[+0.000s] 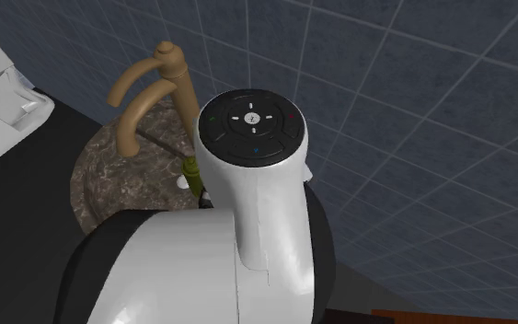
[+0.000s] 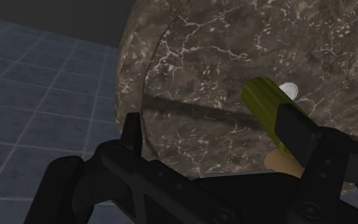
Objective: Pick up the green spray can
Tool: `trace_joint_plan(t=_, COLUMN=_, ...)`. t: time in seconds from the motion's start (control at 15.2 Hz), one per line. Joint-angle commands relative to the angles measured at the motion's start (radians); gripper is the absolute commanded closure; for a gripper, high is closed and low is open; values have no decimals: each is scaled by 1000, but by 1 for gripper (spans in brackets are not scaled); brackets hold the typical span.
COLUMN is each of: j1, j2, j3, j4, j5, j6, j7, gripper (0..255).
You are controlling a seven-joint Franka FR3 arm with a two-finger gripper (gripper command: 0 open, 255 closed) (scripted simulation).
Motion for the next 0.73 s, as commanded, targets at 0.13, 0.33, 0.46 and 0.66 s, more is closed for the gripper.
trace_joint_plan(t=0.13, j1=-11, j2=139, j3=87, j4=37, j5=-7, j6=153, j7=102, gripper=0)
trace_joint_plan(t=0.33, j1=-30, j2=245, j3=153, j4=80, j5=-44, j6=250, j7=194, gripper=0)
trace_joint_plan(t=0.46, j1=-48, j2=320, j3=196, j4=116, j5=-89, j6=309, j7=266, gripper=0)
trace_joint_plan(t=0.66, j1=-77, j2=441, j3=256, j4=182, j5=-196, j6=383, j7=398, gripper=0)
